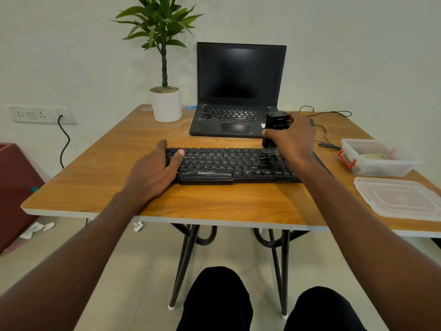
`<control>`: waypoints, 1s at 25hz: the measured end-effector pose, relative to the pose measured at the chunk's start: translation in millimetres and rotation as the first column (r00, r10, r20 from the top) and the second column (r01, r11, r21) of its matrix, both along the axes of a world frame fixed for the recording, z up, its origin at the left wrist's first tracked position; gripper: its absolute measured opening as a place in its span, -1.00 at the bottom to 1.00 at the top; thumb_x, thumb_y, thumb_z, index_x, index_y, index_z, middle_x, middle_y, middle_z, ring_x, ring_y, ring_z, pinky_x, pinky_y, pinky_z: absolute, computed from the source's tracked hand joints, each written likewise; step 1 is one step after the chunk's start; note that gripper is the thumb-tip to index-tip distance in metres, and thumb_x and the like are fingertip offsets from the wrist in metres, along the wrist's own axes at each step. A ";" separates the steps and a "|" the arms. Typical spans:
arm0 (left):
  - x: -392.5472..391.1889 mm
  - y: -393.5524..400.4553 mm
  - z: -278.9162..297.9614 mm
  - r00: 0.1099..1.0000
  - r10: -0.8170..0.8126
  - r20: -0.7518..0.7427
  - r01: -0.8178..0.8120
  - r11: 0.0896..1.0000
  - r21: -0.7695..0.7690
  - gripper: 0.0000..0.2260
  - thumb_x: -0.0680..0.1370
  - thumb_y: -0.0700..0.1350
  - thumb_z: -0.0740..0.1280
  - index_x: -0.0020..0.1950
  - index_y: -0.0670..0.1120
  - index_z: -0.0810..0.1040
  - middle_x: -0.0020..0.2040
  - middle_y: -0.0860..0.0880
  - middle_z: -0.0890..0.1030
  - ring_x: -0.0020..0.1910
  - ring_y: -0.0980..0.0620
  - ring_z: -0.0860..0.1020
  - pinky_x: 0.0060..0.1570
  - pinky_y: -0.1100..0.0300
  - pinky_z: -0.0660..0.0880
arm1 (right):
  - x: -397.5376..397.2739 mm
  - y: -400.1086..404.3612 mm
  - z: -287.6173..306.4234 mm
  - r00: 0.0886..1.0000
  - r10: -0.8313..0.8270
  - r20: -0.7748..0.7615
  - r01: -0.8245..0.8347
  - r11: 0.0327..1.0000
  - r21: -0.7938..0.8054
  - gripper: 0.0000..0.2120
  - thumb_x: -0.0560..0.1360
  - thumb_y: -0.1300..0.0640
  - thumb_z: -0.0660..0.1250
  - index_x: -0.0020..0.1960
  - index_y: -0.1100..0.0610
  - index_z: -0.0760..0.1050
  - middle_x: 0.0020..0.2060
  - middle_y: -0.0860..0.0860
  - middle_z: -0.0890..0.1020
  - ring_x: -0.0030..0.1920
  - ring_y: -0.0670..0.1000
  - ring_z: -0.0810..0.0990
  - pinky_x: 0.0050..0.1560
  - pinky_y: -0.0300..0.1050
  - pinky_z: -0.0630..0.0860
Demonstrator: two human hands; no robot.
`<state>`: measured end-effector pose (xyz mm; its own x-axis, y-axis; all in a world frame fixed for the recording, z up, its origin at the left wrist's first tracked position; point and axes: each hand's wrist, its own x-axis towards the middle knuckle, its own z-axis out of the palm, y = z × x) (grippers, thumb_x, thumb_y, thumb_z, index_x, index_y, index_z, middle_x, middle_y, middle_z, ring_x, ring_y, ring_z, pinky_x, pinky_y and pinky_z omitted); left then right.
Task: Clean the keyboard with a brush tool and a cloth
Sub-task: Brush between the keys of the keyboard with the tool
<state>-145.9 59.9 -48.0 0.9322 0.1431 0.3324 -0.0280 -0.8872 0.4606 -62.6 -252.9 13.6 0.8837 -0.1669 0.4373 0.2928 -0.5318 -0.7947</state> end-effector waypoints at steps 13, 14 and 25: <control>-3.5 -10.3 5.1 0.993 -0.010 0.120 -0.026 0.954 0.297 -0.26 0.67 0.42 -0.09 0.55 -0.11 0.39 0.50 -0.17 0.51 0.50 -0.17 0.44 0.52 -0.23 0.27 | -1.2 -31.8 -6.5 0.991 -0.063 0.119 0.075 0.992 -0.104 -0.38 0.45 0.02 0.59 0.46 0.04 0.48 0.26 0.00 0.65 0.14 -0.16 0.56 -0.01 -0.55 0.42; -5.3 -23.1 8.3 0.990 -0.021 0.140 -0.024 0.948 0.316 -0.27 0.67 0.42 -0.09 0.54 -0.09 0.41 0.49 -0.15 0.52 0.51 -0.14 0.43 0.55 -0.22 0.22 | -2.6 -33.0 -6.6 0.991 -0.059 0.123 0.068 0.995 -0.073 -0.40 0.47 0.05 0.58 0.46 0.03 0.49 0.27 0.01 0.64 0.10 -0.20 0.56 -0.10 -0.61 0.40; 33.2 -156.2 6.9 0.994 -0.025 0.105 -0.016 0.925 0.379 -0.32 0.71 0.34 -0.07 0.55 -0.13 0.42 0.53 -0.15 0.49 0.56 -0.12 0.40 0.61 -0.13 0.14 | 3.2 -64.6 -10.5 0.987 -0.106 0.123 0.107 0.994 0.006 -0.43 0.48 0.00 0.57 0.46 0.01 0.53 0.23 -0.11 0.64 0.00 -0.39 0.57 -0.01 -0.55 0.50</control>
<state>-112.7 -96.3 -41.1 0.8888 -0.0170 0.4579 -0.0625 -0.9945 0.0844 -59.4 -317.6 3.1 0.8002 -0.2569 0.5419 0.3302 -0.5656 -0.7557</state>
